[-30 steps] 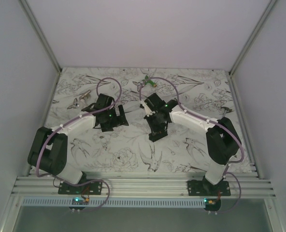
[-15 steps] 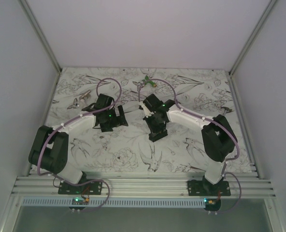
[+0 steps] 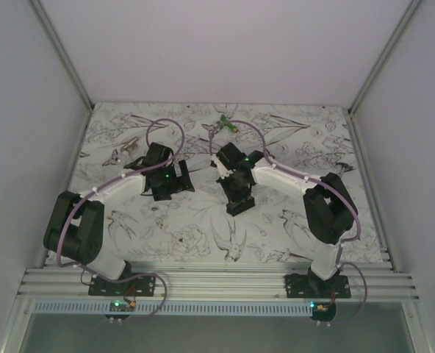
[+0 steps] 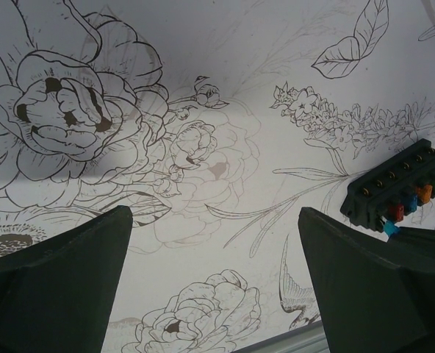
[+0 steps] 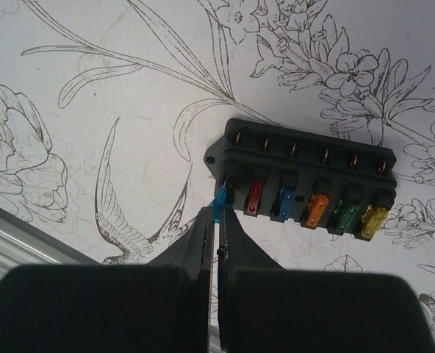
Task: Snap on the fuse box
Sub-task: Install the fuse at the fuse box base.
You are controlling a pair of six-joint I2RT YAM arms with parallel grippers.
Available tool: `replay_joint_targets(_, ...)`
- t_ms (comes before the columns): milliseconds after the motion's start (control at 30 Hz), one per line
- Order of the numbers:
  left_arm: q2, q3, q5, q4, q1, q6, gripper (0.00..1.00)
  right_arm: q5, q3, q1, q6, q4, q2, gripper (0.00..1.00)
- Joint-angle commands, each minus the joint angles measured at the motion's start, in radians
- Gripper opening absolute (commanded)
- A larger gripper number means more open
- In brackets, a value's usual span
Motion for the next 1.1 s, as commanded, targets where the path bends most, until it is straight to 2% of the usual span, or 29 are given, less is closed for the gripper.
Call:
replay_joint_targets(0, 0.003, -0.004, 0.009, -0.018, 0.006, 0.009, 1.0, -0.004, 0.04, -0.002, 0.011, -0.035, 0.027, 0.0)
replay_joint_targets(400, 0.001, -0.005, 0.009, -0.019, 0.007, 0.01, 1.0, 0.001, 0.049, -0.002, 0.022, -0.068, 0.059, 0.0)
replay_joint_targets(1067, -0.007, -0.008, 0.008, -0.019, 0.009, 0.009, 1.0, 0.133, 0.089, 0.032, 0.015, -0.171, 0.157, 0.0)
